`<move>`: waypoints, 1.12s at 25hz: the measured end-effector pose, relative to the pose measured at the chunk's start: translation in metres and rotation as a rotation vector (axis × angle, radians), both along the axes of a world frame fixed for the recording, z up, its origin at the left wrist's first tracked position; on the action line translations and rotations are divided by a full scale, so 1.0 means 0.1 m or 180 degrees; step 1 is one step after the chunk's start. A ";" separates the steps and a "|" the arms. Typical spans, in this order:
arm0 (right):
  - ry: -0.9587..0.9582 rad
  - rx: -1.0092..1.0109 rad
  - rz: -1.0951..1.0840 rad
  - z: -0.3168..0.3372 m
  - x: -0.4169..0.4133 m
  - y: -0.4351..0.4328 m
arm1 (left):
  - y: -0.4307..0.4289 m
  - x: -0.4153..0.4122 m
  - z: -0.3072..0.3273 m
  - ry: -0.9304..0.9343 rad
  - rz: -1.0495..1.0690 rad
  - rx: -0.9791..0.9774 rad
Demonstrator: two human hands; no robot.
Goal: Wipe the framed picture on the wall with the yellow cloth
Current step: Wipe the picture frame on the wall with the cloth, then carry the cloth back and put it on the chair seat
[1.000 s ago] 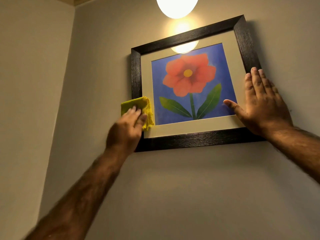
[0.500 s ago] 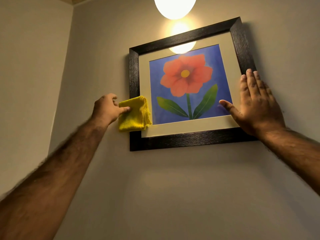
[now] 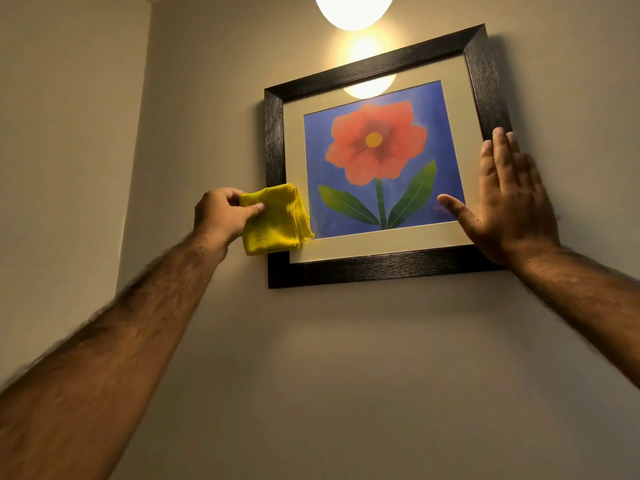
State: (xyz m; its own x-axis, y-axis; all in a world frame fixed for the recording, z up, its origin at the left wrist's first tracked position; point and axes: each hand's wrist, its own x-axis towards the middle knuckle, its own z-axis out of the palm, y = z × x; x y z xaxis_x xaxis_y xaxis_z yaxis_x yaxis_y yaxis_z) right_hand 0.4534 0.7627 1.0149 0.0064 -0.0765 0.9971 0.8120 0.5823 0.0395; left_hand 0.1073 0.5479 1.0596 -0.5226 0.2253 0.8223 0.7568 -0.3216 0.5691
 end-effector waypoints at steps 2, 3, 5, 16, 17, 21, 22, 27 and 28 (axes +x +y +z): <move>-0.0562 0.0504 0.0109 -0.11 -0.16 -0.25 | -0.09 -0.02 -0.05 -0.0118 -0.0185 0.0075; -0.0916 0.0737 0.0338 -0.19 -0.32 -0.43 | -0.14 -0.03 -0.08 -0.0165 -0.0256 0.0104; -0.1385 0.0865 0.1138 -0.34 -0.74 -0.81 | -0.25 -0.03 -0.15 -0.0231 -0.0383 0.0147; -0.0655 -0.3773 0.5245 -0.67 -2.58 -2.01 | -1.40 -0.51 -0.92 -0.0590 -0.0267 -0.0157; -0.0724 -0.3923 0.5352 -0.75 -2.71 -2.06 | -1.53 -0.60 -1.03 -0.0691 -0.0274 -0.0226; -0.0952 -0.4591 0.5590 -1.08 -3.29 -2.33 | -2.10 -1.04 -1.51 -0.1315 -0.0375 -0.0548; -0.0955 -0.4751 0.5635 -1.16 -3.44 -2.40 | -2.25 -1.14 -1.65 -0.1482 -0.0476 -0.0580; -0.1670 -0.5544 0.5607 -1.82 -4.16 -2.85 | -3.00 -1.54 -2.56 -0.2151 -0.0452 -0.0454; -0.1872 -0.5707 0.5556 -2.02 -4.30 -2.98 | -3.16 -1.62 -2.81 -0.2291 -0.0368 -0.0437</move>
State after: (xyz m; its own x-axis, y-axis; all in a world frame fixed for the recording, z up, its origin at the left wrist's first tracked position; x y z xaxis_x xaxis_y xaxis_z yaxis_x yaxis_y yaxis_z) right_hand 0.0236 0.4645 0.8127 -0.9870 0.1518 0.0537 -0.0377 0.1066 -0.9936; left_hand -0.0544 0.2321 0.7788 -0.8885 0.3877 0.2456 0.1468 -0.2670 0.9524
